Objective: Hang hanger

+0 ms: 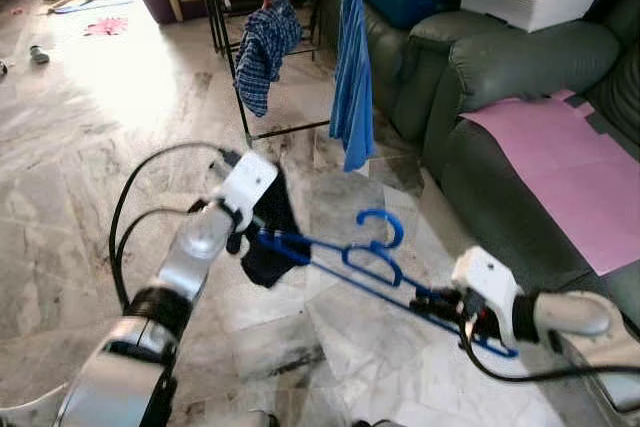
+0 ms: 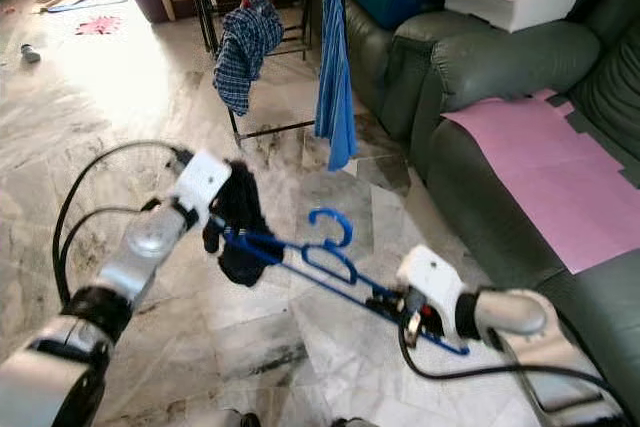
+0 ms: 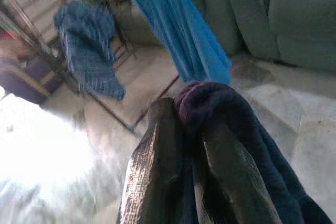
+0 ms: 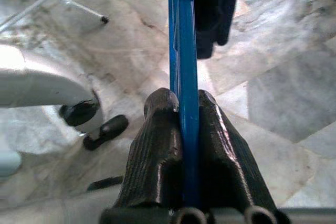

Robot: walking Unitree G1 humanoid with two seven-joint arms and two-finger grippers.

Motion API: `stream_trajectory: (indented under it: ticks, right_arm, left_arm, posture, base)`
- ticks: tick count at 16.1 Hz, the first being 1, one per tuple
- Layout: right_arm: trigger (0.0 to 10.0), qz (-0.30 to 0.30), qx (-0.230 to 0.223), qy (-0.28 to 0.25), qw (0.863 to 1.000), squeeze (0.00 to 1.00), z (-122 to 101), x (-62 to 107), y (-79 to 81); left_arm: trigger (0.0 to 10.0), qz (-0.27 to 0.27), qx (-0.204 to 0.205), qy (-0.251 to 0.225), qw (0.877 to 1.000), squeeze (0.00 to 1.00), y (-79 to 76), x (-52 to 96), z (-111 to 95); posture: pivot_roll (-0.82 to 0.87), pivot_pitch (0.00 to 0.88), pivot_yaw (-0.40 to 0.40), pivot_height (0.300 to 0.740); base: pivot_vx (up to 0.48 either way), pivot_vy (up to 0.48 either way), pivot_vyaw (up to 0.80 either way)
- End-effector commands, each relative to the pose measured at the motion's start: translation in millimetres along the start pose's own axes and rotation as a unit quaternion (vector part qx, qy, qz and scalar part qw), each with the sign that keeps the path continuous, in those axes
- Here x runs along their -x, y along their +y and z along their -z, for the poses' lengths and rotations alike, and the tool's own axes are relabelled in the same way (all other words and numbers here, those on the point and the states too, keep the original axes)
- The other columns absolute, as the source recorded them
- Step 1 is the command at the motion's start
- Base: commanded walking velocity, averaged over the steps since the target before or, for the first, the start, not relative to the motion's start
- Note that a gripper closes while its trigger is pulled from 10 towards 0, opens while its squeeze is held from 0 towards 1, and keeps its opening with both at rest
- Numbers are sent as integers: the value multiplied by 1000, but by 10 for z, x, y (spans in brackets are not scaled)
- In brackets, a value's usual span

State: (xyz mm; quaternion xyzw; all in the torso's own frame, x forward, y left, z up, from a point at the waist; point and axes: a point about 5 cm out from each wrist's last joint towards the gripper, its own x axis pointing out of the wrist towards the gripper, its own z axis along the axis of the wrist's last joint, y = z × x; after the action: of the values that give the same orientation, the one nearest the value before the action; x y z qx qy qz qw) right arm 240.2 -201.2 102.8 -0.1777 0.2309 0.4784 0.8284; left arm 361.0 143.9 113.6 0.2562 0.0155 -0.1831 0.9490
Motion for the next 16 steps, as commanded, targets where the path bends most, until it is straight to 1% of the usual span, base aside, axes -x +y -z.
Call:
stream_trajectory:
  ticks: [1, 2, 3, 4, 6, 8, 10, 11, 15, 16]
  right_arm:
    - [10000, -25, 7, 0, 1000, 0, -30, 4, 72]
    - [10000, -37, 13, 10, 999, 0, -14, 24, 103]
    - [10000, -38, 13, 15, 999, 0, -17, 44, 107]
    - [10000, -48, 14, 23, 998, 0, -31, 85, 123]
    - [10000, -37, 27, 38, 998, 0, -30, 136, 80]
    - [10000, -1, 43, 51, 998, 0, -17, 177, -21]
    - [10000, 8, 40, 50, 998, 0, -34, 213, -52]
    - [10000, 19, 46, 56, 997, 0, -29, 228, -87]
    - [10000, 44, 62, 65, 995, 0, -16, 234, -183]
    - [10000, 43, 60, 60, 995, 0, -34, 229, -190]
  left_arm:
    - [10000, -28, 14, 0, 1000, 0, 84, 3, -34]
    - [10000, -35, 15, 8, 999, 0, 106, -2, -24]
    - [10000, -33, 13, 2, 999, 0, 114, 11, -33]
    - [10000, -34, 4, 5, 999, 0, 133, 8, -36]
    - [10000, -38, 0, 12, 999, 0, 165, 5, -34]
    - [10000, -39, -3, 19, 999, 0, 178, 6, -25]
    - [10000, -36, -9, 28, 999, 0, 165, 16, 13]
    - [10000, -38, -16, 33, 999, 0, 169, 26, 38]
    - [10000, -38, -15, 41, 998, 0, 162, 55, 84]
    - [10000, -39, -15, 45, 998, 0, 169, 68, 105]
  posture:
    - [-51, 81, -3, 740]
    - [-51, 80, -5, 740]
    - [-51, 80, -5, 740]
    - [-51, 77, -1, 740]
    - [-52, 77, 2, 740]
    - [-56, 78, 9, 740]
    - [-54, 78, 12, 740]
    - [-55, 78, 12, 740]
    - [-49, 79, 9, 740]
    - [-46, 79, 8, 740]
  base:
    - [0, 0, 0]
    - [0, 0, 0]
    - [0, 0, 0]
    - [0, 0, 0]
    - [0, 0, 0]
    - [0, 0, 0]
    - [0, 0, 0]
    - [0, 0, 0]
    - [0, 0, 0]
    - [0, 0, 0]
